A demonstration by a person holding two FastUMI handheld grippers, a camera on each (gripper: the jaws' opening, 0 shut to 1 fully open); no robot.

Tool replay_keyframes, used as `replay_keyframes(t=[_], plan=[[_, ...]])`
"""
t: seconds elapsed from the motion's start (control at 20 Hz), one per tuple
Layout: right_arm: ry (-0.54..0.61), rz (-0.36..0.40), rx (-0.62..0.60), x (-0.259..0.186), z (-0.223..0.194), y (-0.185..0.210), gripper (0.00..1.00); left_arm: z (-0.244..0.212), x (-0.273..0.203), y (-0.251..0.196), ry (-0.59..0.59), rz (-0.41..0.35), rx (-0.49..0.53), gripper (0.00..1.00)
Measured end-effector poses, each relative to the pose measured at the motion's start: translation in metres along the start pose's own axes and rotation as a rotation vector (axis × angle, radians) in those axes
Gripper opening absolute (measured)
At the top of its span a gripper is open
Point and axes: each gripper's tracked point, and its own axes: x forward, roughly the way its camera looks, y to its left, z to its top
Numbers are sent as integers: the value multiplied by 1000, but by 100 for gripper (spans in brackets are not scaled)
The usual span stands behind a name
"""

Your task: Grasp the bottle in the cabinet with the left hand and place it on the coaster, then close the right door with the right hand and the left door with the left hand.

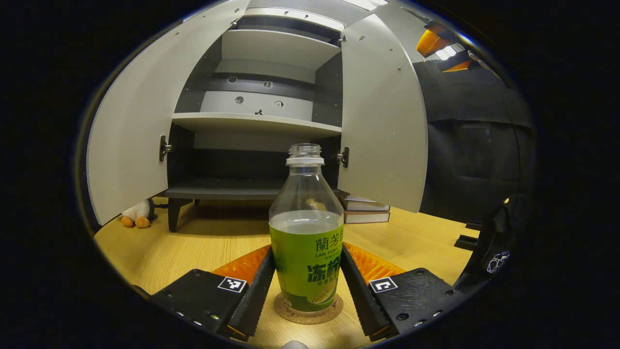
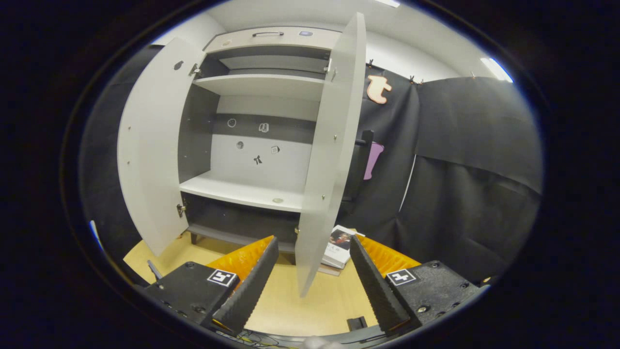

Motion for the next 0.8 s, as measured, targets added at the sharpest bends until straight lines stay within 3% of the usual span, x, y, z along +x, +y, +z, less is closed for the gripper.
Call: replay_keyframes(t=[0.1,0.15,0.35,0.4,0.45,0.8], plan=[[1,1,-4,-1,0,0,98,1,0,-3,-14,-10,16,82],[2,2,-5,-1,-1,0,98,-2,-2,-6,-5,-16,23,77],[1,10,-2,-3,-1,2,98,-1,-3,-9,21,-12,33,76],[0,12,-2,-3,-1,2,98,7,-2,-8,11,-1,37,91],[0,11,-1,-4,-2,1,98,16,-4,-6,-4,5,48,95],[-14,14,31,-11,-5,-2,98,100,-10,-9,-125,27,83,97]])
